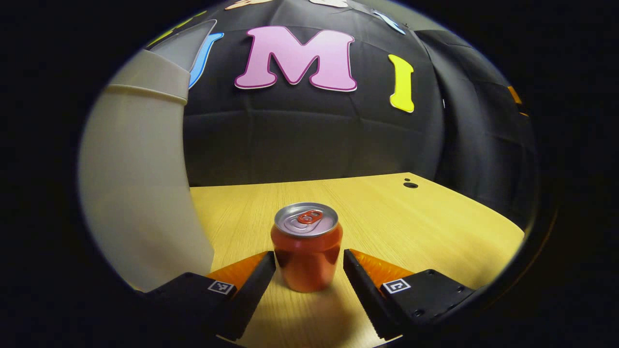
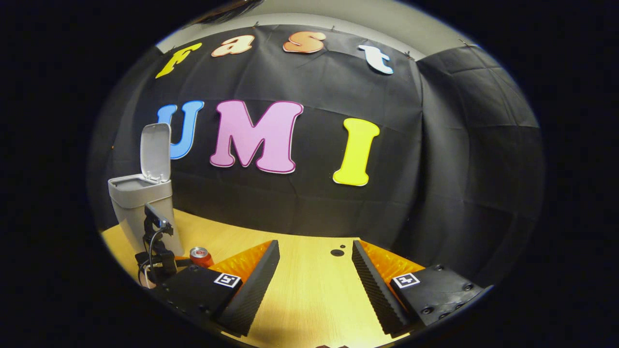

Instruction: Press the lid of the desktop garbage bin to open it, pick up the crumpled paper on the desktop and throw it into the bin, then pick up the pop can on the desktop and drop it into the bin, and finally close the garbage bin lid.

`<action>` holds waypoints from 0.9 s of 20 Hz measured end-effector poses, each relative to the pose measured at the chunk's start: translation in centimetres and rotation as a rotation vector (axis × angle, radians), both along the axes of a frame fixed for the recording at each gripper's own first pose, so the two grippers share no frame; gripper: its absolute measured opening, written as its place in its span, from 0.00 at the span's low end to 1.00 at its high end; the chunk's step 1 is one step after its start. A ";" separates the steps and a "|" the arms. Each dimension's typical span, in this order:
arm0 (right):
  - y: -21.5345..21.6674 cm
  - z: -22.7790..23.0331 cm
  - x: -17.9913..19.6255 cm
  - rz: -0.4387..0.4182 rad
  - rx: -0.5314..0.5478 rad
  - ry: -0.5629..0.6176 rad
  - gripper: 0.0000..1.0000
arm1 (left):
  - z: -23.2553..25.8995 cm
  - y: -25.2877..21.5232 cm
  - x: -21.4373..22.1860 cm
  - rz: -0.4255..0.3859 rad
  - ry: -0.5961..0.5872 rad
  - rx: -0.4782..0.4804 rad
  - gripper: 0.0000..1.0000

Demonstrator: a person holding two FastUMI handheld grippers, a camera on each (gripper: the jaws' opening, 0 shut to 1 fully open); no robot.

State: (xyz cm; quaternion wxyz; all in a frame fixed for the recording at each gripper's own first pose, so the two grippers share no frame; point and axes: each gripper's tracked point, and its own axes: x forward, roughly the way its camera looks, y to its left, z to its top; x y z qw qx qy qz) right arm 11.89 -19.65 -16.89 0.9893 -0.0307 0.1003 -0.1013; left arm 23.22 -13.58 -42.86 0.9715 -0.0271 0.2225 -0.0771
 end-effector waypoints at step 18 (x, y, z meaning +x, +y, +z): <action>1.5 0.8 2.5 0.035 0.121 0.098 0.97 | 22.3 1.0 -2.6 -0.079 -0.117 -0.058 0.87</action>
